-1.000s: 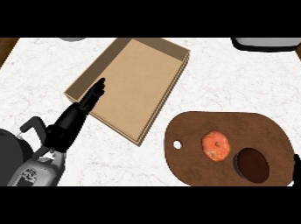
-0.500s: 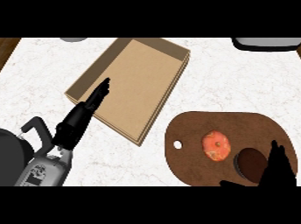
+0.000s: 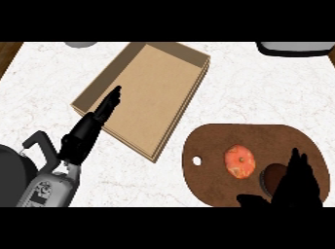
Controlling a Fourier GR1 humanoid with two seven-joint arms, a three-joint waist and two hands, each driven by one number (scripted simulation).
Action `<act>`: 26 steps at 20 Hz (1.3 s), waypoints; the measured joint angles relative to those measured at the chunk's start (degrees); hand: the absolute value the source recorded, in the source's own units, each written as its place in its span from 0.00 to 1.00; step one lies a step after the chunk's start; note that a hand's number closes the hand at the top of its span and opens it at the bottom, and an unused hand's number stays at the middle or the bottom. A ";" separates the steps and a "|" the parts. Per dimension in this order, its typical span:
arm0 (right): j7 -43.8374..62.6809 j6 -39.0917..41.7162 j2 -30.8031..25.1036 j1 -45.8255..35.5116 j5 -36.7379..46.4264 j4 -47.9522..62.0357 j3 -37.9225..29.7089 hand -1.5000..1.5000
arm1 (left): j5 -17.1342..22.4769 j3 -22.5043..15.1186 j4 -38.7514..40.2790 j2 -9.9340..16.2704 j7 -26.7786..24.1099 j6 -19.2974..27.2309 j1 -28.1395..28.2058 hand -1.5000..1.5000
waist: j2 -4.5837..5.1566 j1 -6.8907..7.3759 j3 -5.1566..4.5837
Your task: Pick the cupcake from the cutting board and place it in the cardboard box
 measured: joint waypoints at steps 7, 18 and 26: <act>-1.30 2.62 1.19 -1.38 -2.06 2.72 -3.25 0.00 | 0.51 1.97 0.16 0.53 -0.68 -1.87 0.39 0.50 | -0.02 0.01 0.03; -2.92 3.58 1.41 -2.17 -5.84 7.19 -5.78 0.00 | -0.85 2.69 -1.17 -0.89 1.64 -2.53 -0.20 0.50 | -0.05 -0.06 0.04; -3.70 2.47 1.50 -1.65 -5.93 10.33 -7.38 0.00 | -2.03 2.92 -1.70 -1.76 1.58 -3.08 0.44 0.50 | -0.35 -0.10 -0.28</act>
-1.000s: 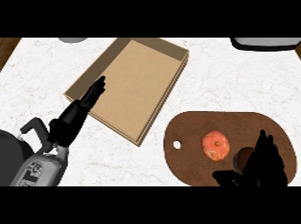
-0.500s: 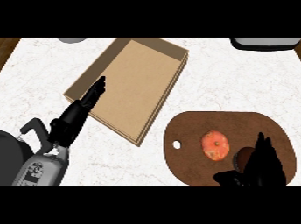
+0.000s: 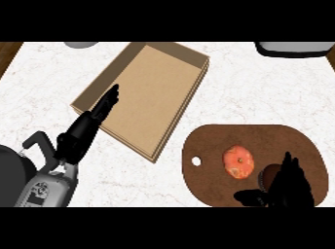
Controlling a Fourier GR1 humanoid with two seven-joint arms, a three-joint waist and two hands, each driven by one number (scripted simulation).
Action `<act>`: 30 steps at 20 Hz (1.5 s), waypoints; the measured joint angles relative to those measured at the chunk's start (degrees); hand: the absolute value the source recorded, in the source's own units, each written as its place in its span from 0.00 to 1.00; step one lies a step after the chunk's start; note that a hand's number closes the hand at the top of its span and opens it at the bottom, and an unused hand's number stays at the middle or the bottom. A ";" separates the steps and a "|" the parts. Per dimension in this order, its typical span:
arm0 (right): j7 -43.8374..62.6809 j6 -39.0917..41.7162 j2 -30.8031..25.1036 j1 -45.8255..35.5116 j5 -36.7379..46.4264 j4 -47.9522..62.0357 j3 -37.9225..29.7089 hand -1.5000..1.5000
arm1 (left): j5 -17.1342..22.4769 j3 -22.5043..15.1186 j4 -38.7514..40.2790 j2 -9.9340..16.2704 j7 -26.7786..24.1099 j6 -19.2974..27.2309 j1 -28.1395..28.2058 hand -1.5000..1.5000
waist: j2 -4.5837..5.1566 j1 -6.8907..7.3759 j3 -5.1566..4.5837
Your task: Pick the cupcake from the cutting board and place it in the cardboard box
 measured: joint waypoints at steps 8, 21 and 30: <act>-2.36 -1.31 -0.20 0.18 -0.55 2.88 -1.72 1.00 | -0.79 0.88 1.06 -0.95 -1.12 -0.59 -0.01 0.50 | -0.44 -0.01 -0.71; -29.81 10.08 -8.66 -10.62 0.48 3.92 19.38 1.00 | -2.27 -2.93 1.73 -3.80 -1.39 -2.46 -2.55 0.50 | 0.97 9.75 0.11; -66.73 10.50 -18.90 -26.98 -7.84 0.61 27.97 1.00 | -2.46 -2.47 3.22 -3.99 -1.41 -2.37 -3.52 0.50 | 1.16 6.81 0.47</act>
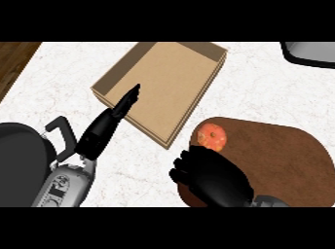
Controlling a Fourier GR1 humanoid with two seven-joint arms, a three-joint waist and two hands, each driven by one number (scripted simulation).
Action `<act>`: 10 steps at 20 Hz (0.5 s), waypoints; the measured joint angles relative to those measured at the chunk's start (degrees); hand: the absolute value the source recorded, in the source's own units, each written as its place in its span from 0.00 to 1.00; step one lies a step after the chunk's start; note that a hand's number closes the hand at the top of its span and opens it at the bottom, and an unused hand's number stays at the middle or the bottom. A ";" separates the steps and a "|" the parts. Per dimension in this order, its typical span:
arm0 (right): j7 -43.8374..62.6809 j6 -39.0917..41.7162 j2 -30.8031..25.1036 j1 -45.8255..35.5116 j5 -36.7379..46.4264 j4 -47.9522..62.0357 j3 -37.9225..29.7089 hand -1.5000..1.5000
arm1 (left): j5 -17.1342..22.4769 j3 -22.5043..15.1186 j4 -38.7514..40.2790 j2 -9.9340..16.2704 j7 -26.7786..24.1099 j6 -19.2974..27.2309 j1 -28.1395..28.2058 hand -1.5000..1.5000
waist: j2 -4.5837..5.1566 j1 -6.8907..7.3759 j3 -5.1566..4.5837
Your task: Pick the cupcake from the cutting board and place it in the cardboard box
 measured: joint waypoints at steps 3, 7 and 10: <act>-11.35 -0.15 -3.72 -3.03 -7.13 -0.99 -3.93 1.00 | 0.28 1.56 -0.05 0.88 0.00 0.35 0.69 0.50 | -0.22 -2.44 -0.02; -22.63 3.81 -8.20 -6.61 -17.81 -2.50 -11.67 1.00 | 0.59 3.24 -0.37 1.86 -0.53 0.50 2.04 0.50 | -0.54 -4.69 -0.08; -26.89 8.47 -10.01 -8.52 -26.90 -3.81 -18.41 1.00 | 0.54 3.70 -0.69 1.86 -0.65 0.80 2.89 0.50 | -0.72 -5.66 -0.11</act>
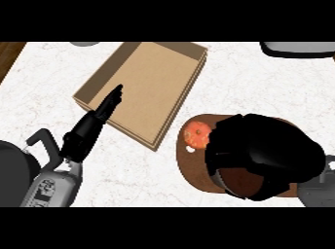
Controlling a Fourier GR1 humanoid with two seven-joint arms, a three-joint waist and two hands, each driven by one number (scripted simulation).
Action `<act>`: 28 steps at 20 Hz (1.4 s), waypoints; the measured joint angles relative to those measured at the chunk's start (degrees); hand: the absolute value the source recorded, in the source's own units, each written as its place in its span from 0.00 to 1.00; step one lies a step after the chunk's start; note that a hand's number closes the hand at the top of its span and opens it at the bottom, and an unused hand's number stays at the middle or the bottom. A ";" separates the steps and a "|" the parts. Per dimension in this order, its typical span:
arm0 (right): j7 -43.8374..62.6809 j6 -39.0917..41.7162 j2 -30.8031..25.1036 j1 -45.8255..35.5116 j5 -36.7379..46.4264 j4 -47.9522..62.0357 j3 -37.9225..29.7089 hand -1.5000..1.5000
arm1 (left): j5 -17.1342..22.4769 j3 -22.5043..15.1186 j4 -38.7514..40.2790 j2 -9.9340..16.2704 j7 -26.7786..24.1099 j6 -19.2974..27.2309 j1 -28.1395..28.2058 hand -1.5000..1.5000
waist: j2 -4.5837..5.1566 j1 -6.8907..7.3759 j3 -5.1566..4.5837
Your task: Pick the cupcake from the cutting board and place it in the cardboard box
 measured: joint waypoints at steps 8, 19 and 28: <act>4.81 10.78 -0.18 -4.58 -15.01 -0.45 -13.43 1.00 | -0.42 0.63 -1.84 -0.12 1.47 -0.46 0.98 0.50 | -0.19 -0.86 -0.04; 15.90 11.37 9.74 -21.32 -13.21 13.38 -15.96 1.00 | -1.66 1.31 -0.42 -1.60 0.63 -1.15 0.13 0.50 | -0.11 -0.46 -0.06; 17.99 8.10 18.05 -32.11 -8.96 27.85 -16.20 1.00 | -1.50 2.53 -1.75 -1.50 1.47 -2.44 0.47 0.50 | -0.08 -0.31 -0.05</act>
